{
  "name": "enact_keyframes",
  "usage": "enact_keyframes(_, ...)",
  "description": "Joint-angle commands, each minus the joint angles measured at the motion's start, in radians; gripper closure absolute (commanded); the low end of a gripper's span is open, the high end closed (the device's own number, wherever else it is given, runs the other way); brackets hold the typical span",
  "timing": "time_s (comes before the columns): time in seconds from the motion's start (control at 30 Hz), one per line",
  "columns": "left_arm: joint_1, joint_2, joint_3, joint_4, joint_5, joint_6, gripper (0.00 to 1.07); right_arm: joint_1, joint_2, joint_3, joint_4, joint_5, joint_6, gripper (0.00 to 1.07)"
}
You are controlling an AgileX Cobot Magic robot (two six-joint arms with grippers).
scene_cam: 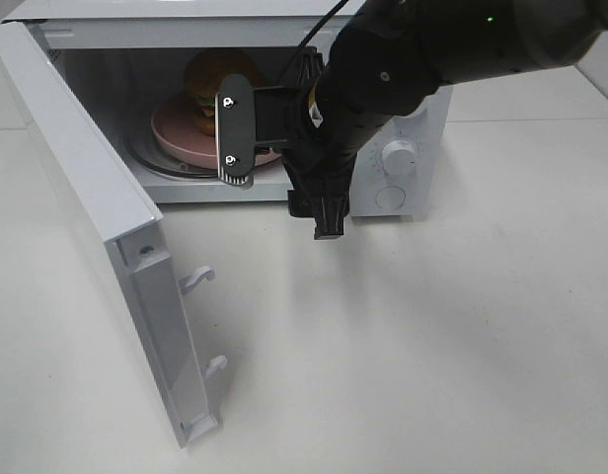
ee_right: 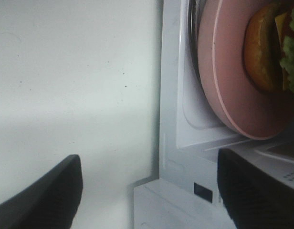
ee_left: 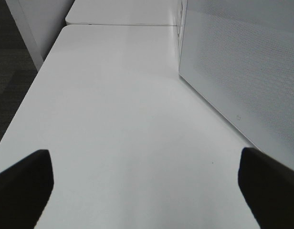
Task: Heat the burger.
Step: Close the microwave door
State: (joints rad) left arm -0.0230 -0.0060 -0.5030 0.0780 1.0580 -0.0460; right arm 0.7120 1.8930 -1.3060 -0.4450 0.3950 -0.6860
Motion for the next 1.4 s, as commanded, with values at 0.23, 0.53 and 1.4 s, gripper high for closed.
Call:
enact_keyframes(0.23, 0.002, -0.018, 0.002, -0.007, -0.016, -0.004, 0.09, 0.003, -0.222, 0.167, 0.000, 0.024, 0.318, 0.31)
enact_keyframes(0.53, 0.002, -0.018, 0.002, -0.007, -0.016, -0.004, 0.09, 0.003, -0.413, 0.229, 0.037, 0.249, 0.724, 0.31)
enact_keyframes(1.4, 0.002, -0.018, 0.002, -0.007, -0.016, -0.004, 0.09, 0.003, -0.908, 0.422, 0.106, 0.804, 0.860, 0.31)
